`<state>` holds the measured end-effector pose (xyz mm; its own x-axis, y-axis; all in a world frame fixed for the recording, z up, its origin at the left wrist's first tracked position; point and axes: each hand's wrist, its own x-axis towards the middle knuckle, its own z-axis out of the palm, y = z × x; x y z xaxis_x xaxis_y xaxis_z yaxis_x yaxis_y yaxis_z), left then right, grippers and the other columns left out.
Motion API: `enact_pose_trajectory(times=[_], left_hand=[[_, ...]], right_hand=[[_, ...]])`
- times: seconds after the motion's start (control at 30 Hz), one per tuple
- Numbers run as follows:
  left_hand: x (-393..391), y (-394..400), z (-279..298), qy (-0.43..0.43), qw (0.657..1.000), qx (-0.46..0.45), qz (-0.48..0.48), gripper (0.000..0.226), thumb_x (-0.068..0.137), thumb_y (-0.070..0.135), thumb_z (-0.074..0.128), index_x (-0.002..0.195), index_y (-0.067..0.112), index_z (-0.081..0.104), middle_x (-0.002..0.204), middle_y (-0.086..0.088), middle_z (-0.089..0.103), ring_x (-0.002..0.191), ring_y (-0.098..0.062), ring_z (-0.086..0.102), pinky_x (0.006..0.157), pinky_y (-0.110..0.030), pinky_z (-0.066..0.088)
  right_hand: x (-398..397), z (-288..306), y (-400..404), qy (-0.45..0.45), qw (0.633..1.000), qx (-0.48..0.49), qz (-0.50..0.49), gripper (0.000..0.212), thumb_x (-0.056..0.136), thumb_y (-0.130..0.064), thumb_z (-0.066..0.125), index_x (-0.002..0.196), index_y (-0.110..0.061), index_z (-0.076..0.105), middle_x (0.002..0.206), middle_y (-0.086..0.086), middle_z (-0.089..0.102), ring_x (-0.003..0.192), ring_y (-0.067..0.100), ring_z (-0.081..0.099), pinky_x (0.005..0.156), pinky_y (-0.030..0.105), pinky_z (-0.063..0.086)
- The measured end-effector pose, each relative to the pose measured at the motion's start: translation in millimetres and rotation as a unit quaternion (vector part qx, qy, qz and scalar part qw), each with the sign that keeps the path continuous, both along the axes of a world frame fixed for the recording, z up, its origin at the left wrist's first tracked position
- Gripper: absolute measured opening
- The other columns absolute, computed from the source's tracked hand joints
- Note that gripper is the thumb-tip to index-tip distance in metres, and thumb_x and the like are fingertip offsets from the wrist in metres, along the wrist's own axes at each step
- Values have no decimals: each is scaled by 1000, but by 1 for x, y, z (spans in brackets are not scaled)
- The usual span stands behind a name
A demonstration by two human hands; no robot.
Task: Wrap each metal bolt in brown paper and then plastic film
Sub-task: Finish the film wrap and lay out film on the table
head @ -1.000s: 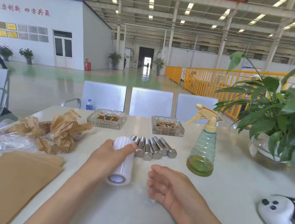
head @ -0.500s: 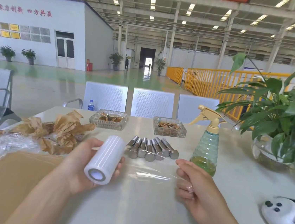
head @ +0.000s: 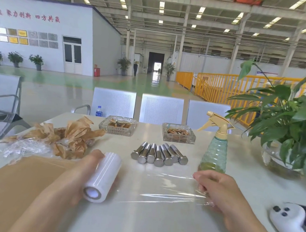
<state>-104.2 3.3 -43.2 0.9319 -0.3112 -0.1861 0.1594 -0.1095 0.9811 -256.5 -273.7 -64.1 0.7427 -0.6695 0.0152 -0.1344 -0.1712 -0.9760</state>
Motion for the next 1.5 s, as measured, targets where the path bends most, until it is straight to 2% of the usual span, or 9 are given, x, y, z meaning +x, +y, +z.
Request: enact_pose_trajectory(times=[0.13, 0.23, 0.33, 0.5, 0.63, 0.8, 1.13, 1.33, 1.5], left_hand=[[-18, -2, -1, -80, 974, 211, 32, 50, 74, 76, 67, 89, 29, 58, 94, 11, 58, 82, -14, 61, 60, -28, 47], [-25, 7, 0, -102, 971, 216, 23, 51, 70, 62, 80, 108, 34, 62, 102, 6, 64, 85, -18, 66, 64, -35, 59], [-20, 13, 3, -144, 948, 279, 46, 48, 91, 56, 62, 129, 28, 60, 130, -3, 62, 118, -29, 58, 102, -40, 46], [-17, 18, 5, -203, 898, 390, 8, 42, 102, 33, 46, 144, 27, 51, 144, -7, 55, 138, -26, 45, 111, -36, 37], [-17, 13, 11, -288, 852, 434, 58, 41, 100, 25, 45, 139, 35, 54, 143, -7, 54, 126, -30, 55, 102, -39, 46], [-25, -16, -1, -262, 804, 531, -49, 48, 95, 63, 46, 134, 37, 55, 140, -1, 48, 129, -29, 50, 103, -40, 45], [-2, 14, 10, -298, 810, 495, -104, 51, 97, 7, 43, 130, 42, 61, 145, 4, 54, 132, -20, 52, 98, -22, 40], [-18, 5, -8, -348, 742, 565, -101, 39, 98, 29, 42, 133, 39, 54, 140, 10, 50, 133, -19, 42, 106, -38, 45], [-17, 12, -9, -351, 738, 565, -116, 42, 96, 26, 44, 135, 41, 51, 141, 14, 44, 136, -15, 37, 106, -38, 45]], right_hand=[[-3, -5, 7, 18, 996, -89, 2, 17, 89, -19, 65, 76, -23, 75, 50, -6, 60, 37, 4, 44, 46, 22, 34], [-6, -6, 9, 20, 991, -130, -6, 18, 90, -19, 64, 74, -25, 72, 50, -4, 63, 34, 1, 44, 48, 23, 35], [-13, -5, 7, 24, 986, -164, -4, 20, 90, -20, 63, 73, -26, 71, 51, -6, 63, 36, 0, 46, 50, 24, 35], [-20, -6, 2, 32, 982, -185, -7, 20, 92, -19, 64, 74, -26, 70, 49, -6, 62, 36, 0, 46, 48, 21, 33], [-21, -9, 0, 42, 980, -197, 4, 20, 92, -21, 63, 74, -27, 70, 51, -6, 64, 38, 1, 48, 44, 15, 33], [-17, -6, -3, 48, 977, -210, -1, 21, 92, -23, 63, 72, -27, 69, 52, -5, 65, 40, 1, 49, 41, 13, 34], [-29, -16, -9, 130, 960, -249, -6, 16, 86, -25, 58, 75, -29, 69, 59, -3, 70, 50, 12, 61, 56, 25, 52], [-34, -20, -8, 202, 908, -365, -40, 15, 88, -34, 47, 81, -36, 60, 77, -10, 67, 76, 16, 62, 70, 31, 53], [-40, -28, -6, 206, 850, -475, -94, 18, 96, -37, 38, 89, -31, 53, 77, -7, 60, 72, 24, 56, 66, 32, 50]])
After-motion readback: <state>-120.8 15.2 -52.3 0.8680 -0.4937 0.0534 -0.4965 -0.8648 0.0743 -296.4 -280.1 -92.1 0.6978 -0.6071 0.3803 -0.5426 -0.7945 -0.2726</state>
